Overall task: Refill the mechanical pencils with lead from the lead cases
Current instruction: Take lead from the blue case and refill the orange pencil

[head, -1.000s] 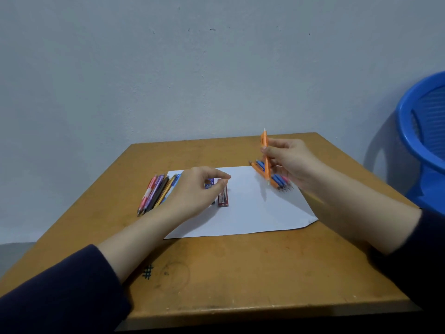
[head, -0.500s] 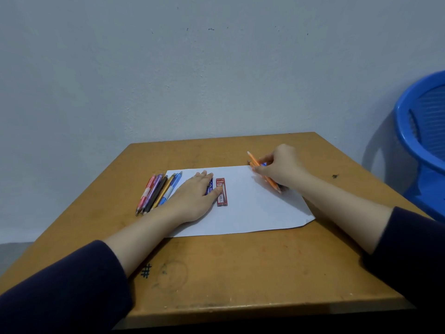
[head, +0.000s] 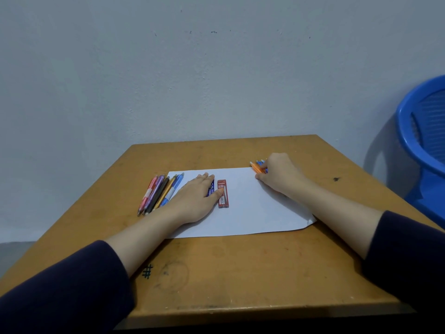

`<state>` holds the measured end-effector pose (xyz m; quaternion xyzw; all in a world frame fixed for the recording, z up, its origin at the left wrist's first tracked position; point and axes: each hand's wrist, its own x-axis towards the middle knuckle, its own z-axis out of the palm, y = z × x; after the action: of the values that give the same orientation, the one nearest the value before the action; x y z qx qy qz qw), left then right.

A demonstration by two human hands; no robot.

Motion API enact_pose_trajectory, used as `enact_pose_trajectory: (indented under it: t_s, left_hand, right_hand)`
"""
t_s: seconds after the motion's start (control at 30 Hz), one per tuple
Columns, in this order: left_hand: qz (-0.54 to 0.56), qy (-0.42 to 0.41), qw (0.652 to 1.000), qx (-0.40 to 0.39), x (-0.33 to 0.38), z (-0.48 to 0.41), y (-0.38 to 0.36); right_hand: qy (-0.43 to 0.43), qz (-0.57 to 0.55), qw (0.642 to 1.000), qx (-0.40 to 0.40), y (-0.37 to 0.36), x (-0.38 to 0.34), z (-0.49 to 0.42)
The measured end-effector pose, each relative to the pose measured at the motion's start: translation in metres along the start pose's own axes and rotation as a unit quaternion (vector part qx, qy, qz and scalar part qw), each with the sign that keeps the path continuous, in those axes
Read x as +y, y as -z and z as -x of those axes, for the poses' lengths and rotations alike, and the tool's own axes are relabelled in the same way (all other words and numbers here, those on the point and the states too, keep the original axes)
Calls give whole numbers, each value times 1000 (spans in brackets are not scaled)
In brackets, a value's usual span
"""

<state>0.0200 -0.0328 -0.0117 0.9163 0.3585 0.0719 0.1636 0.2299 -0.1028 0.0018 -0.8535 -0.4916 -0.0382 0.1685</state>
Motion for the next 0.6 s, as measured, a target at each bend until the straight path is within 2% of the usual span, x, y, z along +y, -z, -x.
enact_pose_trajectory:
  t_s: [0.17, 0.47, 0.6]
  left_hand:
    - [-4, 3, 1000, -2, 1, 0, 0]
    - [9, 6, 1000, 3, -1, -1, -1]
    - [53, 11, 997, 59, -1, 0, 2]
  right_hand:
    - [-8, -8, 1000, 5, 2, 1, 1]
    - [56, 22, 998, 37, 2, -3, 14]
    - [102, 2, 992, 73, 7, -11, 23]
